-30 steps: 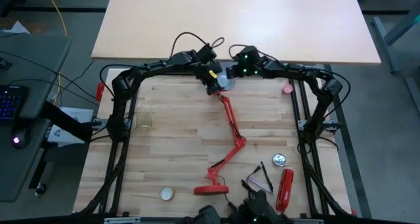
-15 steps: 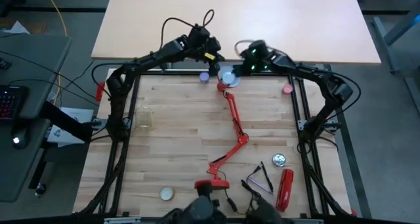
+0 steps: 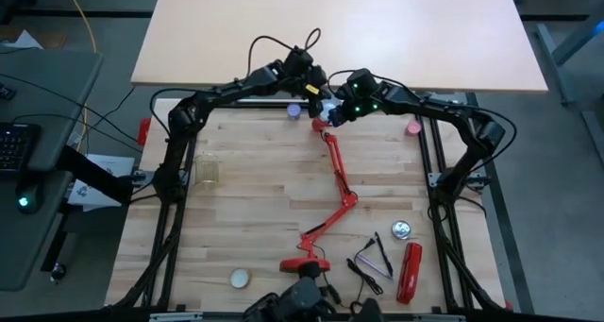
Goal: Screw lightbulb
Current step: Remove the white lightbulb from the desk lamp
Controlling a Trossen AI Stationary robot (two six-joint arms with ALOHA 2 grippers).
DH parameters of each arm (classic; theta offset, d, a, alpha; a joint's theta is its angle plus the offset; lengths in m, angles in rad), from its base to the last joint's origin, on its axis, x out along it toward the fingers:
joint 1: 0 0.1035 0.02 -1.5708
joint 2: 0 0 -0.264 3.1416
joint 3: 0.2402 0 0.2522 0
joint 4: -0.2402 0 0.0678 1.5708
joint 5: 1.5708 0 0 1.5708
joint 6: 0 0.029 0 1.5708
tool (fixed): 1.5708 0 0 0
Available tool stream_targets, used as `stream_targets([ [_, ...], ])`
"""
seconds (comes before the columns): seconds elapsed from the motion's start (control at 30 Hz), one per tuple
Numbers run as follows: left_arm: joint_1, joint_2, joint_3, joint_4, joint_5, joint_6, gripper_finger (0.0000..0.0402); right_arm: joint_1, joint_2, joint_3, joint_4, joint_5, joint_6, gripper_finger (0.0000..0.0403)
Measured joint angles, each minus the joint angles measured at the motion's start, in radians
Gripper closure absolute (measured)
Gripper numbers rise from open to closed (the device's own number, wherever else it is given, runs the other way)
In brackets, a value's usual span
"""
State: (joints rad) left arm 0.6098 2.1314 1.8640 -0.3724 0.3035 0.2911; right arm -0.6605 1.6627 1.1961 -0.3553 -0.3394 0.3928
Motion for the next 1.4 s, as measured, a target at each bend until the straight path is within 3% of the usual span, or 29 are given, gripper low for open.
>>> stream_targets([
  [0.23, -0.006, 0.056, -0.003, 0.018, -0.067, 0.002, 0.0401, 0.0, 0.0, -0.001, -0.019, 0.041, -0.009, 0.0403],
  [0.83, -0.019, 0.065, 0.0, -0.031, -0.088, 0.055, 0.0402, 0.0, 0.08, -0.001, 0.04, 0.024, 0.017, 0.0403],
  [1.03, -0.02, 0.058, 0.003, -0.105, -0.092, -0.019, 0.0402, -0.027, 0.08, -0.001, 0.019, 0.072, -0.009, 0.0403],
  [1.23, -0.03, 0.052, 0.005, -0.251, 0.046, -0.106, 0.0402, -0.082, 0.08, 0.0, 0.051, 0.133, -0.033, 0.0403],
  [1.4, -0.051, 0.045, 0.001, -0.277, 0.158, -0.201, 0.0402, -0.116, 0.075, 0.001, 0.062, 0.079, -0.036, 0.0403],
])
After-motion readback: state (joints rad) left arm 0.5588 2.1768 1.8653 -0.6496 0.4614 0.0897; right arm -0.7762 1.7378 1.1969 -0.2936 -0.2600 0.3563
